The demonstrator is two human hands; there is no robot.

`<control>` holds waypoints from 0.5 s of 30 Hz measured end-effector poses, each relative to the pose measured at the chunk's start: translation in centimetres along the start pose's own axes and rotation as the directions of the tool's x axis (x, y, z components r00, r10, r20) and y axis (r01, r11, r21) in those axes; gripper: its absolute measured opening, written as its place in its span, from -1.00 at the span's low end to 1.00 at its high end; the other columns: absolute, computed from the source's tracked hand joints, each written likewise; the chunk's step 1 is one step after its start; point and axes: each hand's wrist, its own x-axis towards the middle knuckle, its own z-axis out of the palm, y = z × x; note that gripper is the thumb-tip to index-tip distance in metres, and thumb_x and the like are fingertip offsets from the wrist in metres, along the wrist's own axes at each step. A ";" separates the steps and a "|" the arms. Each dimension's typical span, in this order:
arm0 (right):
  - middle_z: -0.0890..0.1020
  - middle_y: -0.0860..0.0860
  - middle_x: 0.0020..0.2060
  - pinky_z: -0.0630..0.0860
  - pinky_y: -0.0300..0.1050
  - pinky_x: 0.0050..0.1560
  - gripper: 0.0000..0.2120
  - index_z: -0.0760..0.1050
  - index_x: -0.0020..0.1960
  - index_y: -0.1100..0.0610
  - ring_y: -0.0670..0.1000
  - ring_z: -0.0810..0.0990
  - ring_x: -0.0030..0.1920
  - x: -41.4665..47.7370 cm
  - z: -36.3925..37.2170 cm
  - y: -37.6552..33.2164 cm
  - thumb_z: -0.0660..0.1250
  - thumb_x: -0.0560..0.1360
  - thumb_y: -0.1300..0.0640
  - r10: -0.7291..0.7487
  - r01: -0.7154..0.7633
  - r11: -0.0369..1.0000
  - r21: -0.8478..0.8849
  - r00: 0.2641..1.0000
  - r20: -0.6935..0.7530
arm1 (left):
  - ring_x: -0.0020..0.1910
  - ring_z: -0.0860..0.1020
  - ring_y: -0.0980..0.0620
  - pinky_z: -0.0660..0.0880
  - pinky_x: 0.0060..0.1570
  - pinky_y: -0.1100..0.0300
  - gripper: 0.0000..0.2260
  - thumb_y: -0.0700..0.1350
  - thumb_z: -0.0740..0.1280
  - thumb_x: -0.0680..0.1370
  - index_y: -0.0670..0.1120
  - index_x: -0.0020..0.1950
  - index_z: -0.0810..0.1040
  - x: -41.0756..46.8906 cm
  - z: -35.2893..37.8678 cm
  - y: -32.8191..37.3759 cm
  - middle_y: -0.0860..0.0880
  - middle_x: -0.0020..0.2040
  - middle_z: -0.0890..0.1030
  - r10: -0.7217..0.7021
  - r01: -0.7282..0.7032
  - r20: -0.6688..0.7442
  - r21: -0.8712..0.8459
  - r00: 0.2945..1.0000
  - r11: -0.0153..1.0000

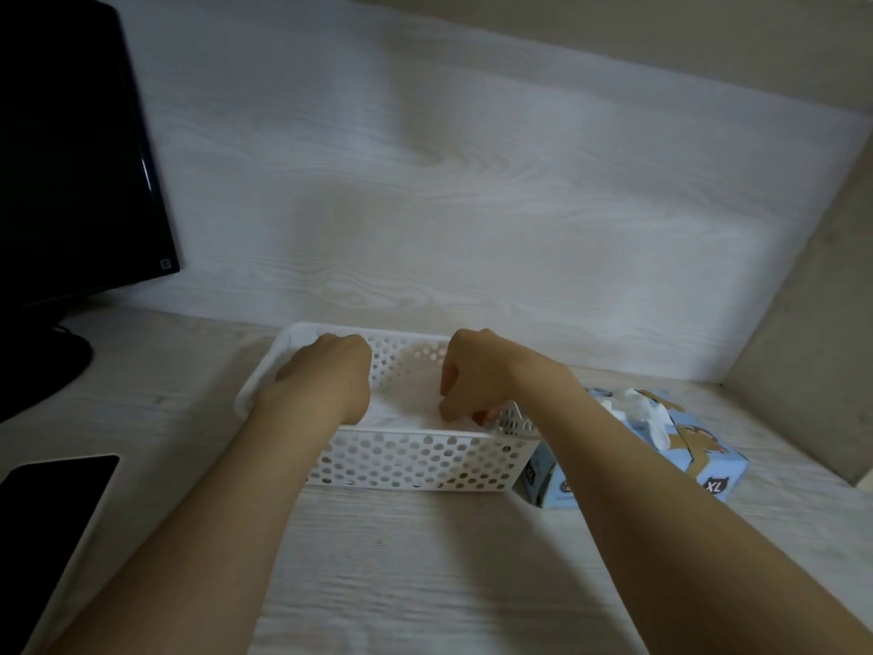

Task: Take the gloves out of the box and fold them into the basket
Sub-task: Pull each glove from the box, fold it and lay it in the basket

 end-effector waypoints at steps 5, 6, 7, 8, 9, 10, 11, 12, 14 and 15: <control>0.72 0.03 -0.25 0.63 -0.18 -0.31 -0.75 0.72 0.16 0.08 -0.01 0.72 -0.35 0.3 -0.9 0.4 0.48 0.52 0.28 -0.028 0.027 1.000 0.014 0.999 0.016 | -0.14 0.57 -0.02 0.48 -0.28 0.18 -0.74 0.00 0.48 0.56 -0.06 -0.19 0.48 0.4 0.6 -0.2 -0.04 -0.13 0.54 0.018 -0.014 0.158 -0.031 0.987 0.999; 0.74 0.02 -0.24 0.63 -0.18 -0.27 -0.75 0.71 0.18 0.05 -0.04 0.71 -0.35 0.3 -1.0 0.6 0.50 0.53 0.25 -0.037 0.036 0.999 0.032 0.999 0.030 | -0.17 0.55 0.00 0.47 -0.28 0.18 -0.76 -0.04 0.47 0.57 -0.06 -0.19 0.47 0.5 0.6 -0.2 -0.04 -0.14 0.53 -0.002 0.005 0.153 -0.023 0.988 1.000; 0.75 0.01 -0.21 0.65 -0.18 -0.21 -0.74 0.71 0.19 0.02 -0.05 0.71 -0.33 0.3 -1.1 0.8 0.52 0.53 0.22 -0.048 0.047 0.998 0.043 0.998 0.041 | -0.21 0.52 0.02 0.44 -0.29 0.17 -0.78 -0.12 0.43 0.58 -0.07 -0.20 0.45 0.6 0.6 -0.2 -0.04 -0.16 0.52 -0.022 0.024 0.139 -0.016 0.990 1.000; 0.76 0.01 -0.15 0.67 -0.16 -0.14 -0.72 0.70 0.21 0.00 -0.04 0.72 -0.30 0.2 -1.2 1.0 0.53 0.53 0.20 -0.058 0.056 0.998 0.041 0.997 0.049 | -0.22 0.50 0.02 0.44 -0.28 0.15 -0.78 -0.18 0.38 0.60 -0.08 -0.21 0.43 0.6 0.6 -0.2 -0.04 -0.17 0.50 -0.035 0.037 0.120 -0.013 0.992 0.999; 0.76 0.02 -0.09 0.69 -0.13 -0.07 -0.71 0.70 0.22 -0.01 -0.03 0.73 -0.24 0.3 -1.2 1.1 0.53 0.52 0.20 -0.065 0.064 0.998 0.030 0.997 0.051 | -0.20 0.52 0.00 0.46 -0.23 0.13 -0.78 -0.22 0.34 0.61 -0.08 -0.21 0.42 0.6 0.5 -0.3 -0.04 -0.18 0.49 -0.043 0.045 0.093 -0.012 0.995 0.999; 0.75 0.03 -0.03 0.71 -0.09 -0.01 -0.69 0.70 0.23 -0.02 0.00 0.74 -0.17 0.3 -1.1 1.3 0.51 0.52 0.23 -0.071 0.071 0.997 0.017 0.996 0.044 | -0.13 0.57 -0.05 0.49 -0.16 0.12 -0.78 -0.22 0.32 0.61 -0.08 -0.21 0.41 0.5 0.5 -0.3 -0.03 -0.17 0.48 -0.045 0.046 0.054 -0.018 0.998 0.999; 0.73 0.03 0.00 0.71 -0.04 0.05 -0.67 0.70 0.23 -0.02 0.03 0.74 -0.09 0.5 -0.9 1.4 0.48 0.52 0.26 -0.078 0.078 0.997 0.005 0.997 0.027 | -0.02 0.62 -0.10 0.50 -0.09 0.11 -0.79 -0.21 0.31 0.61 -0.08 -0.20 0.40 0.2 0.3 -0.3 -0.03 -0.14 0.47 -0.046 0.046 0.012 -0.013 0.999 0.999; 0.71 0.03 0.02 0.71 0.00 0.08 -0.65 0.69 0.22 -0.03 0.05 0.73 -0.03 0.6 -0.6 1.5 0.45 0.52 0.30 -0.083 0.083 0.997 -0.001 0.997 -0.002 | 0.08 0.63 -0.14 0.50 -0.05 0.11 -0.83 -0.19 0.30 0.62 -0.09 -0.16 0.41 -0.1 0.1 -0.2 -0.05 -0.10 0.48 -0.049 0.049 -0.026 -0.015 0.998 0.999; 0.68 0.04 0.00 0.72 0.01 0.02 -0.63 0.66 0.20 0.00 0.08 0.72 -0.01 1.1 -0.1 1.6 0.39 0.50 0.36 -0.087 0.087 0.996 -0.007 0.993 -0.084 | 0.15 0.63 -0.17 0.53 -0.01 0.10 -0.96 -0.17 0.31 0.62 -0.10 -0.03 0.50 -0.2 0.0 -0.1 -0.10 0.00 0.54 -0.046 0.044 -0.057 -0.028 0.997 0.999; 0.65 0.03 -0.03 0.70 -0.03 -0.03 -0.65 0.65 0.16 0.02 0.09 0.71 -0.02 1.3 0.2 1.6 0.38 0.50 0.38 -0.093 0.092 0.996 -0.015 0.988 -0.126 | 0.15 0.64 -0.16 0.54 0.01 0.09 -0.97 -0.18 0.32 0.61 -0.10 0.03 0.54 -0.2 -0.1 -0.1 -0.11 0.04 0.57 -0.041 0.039 -0.050 -0.028 0.998 0.999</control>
